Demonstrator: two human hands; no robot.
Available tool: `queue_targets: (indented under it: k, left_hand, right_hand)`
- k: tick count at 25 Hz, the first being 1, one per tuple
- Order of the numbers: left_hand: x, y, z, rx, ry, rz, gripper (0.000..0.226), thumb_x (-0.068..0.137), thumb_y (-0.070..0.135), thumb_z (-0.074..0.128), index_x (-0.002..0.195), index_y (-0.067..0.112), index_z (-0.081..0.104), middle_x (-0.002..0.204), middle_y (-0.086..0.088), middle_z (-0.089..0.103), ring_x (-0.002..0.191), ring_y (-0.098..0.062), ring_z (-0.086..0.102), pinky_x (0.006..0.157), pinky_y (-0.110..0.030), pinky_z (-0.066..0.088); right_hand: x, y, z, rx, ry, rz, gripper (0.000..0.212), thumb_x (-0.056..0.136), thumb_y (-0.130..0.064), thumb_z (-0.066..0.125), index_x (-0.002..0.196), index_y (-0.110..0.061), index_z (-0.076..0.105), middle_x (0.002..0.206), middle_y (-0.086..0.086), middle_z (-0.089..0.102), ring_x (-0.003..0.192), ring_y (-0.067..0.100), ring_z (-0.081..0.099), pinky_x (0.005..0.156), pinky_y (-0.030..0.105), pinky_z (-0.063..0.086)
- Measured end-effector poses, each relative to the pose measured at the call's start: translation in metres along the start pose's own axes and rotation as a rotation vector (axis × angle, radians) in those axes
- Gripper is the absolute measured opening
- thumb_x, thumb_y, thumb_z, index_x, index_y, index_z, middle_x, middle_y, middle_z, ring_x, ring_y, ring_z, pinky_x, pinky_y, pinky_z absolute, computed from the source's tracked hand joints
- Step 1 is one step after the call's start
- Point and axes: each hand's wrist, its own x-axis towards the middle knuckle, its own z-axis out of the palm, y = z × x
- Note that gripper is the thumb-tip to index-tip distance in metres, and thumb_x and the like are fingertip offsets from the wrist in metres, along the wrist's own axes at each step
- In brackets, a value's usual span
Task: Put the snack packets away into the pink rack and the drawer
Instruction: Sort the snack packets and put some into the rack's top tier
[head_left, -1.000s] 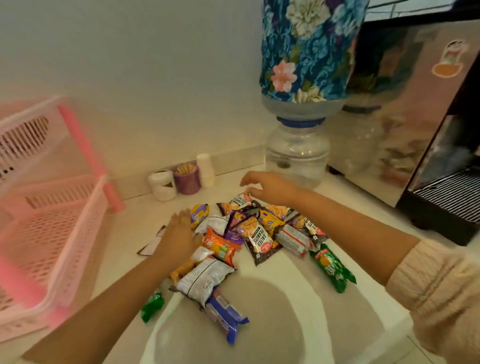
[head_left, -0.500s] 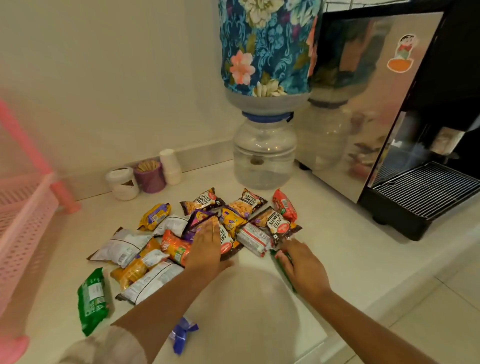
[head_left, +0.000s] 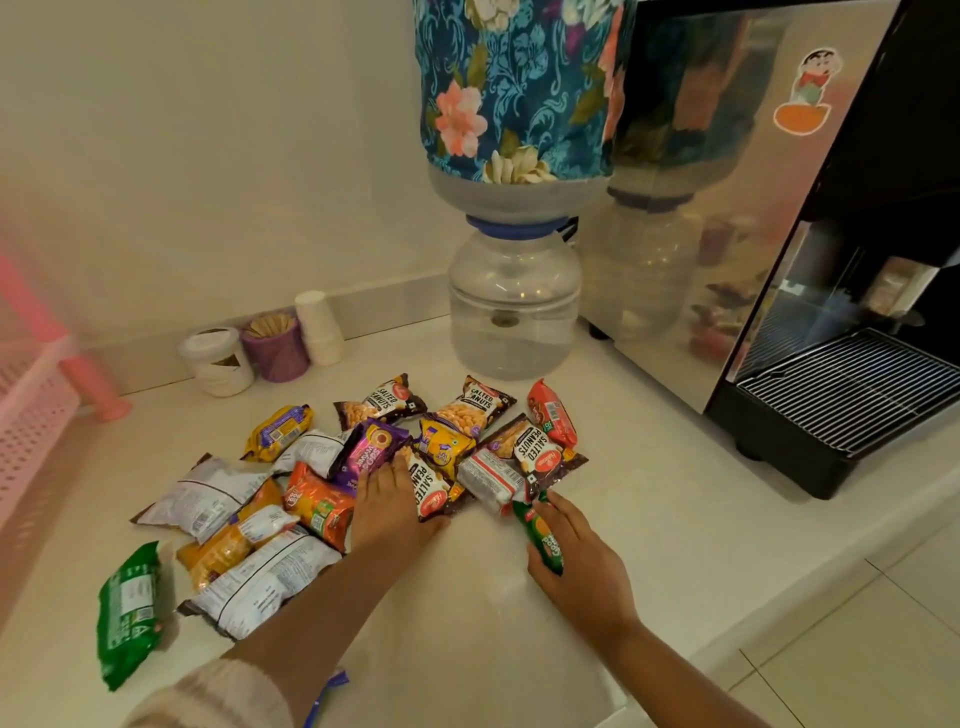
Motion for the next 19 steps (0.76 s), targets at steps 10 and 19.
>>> queue_targets:
  k: [10,19]
  left_hand:
    - [-0.018,0.002,0.007,-0.213,0.009,-0.067,0.101,0.073,0.064,0.06,0.146,0.013,0.011,0.14,-0.008,0.04,0.128,-0.024,0.037,0.107,-0.036,0.03]
    - [-0.04,-0.002,-0.003,-0.351,0.031,-0.014,0.085,0.076,0.05,0.065,0.142,0.014,0.026,0.134,-0.008,0.045,0.122,-0.022,0.042,0.103,-0.033,0.034]
  right_hand:
    - [0.001,-0.001,-0.002,0.048,-0.051,-0.029,0.06,0.082,-0.048,0.052,0.138,-0.035,0.033,0.146,-0.011,0.029,0.121,0.008,0.046,0.086,0.019,0.05]
    - [0.004,-0.004,-0.007,0.273,-0.108,-0.021,0.069,0.071,-0.032,0.072,0.132,-0.025,0.039,0.129,-0.004,0.042,0.113,0.007,0.047,0.079,0.008,0.045]
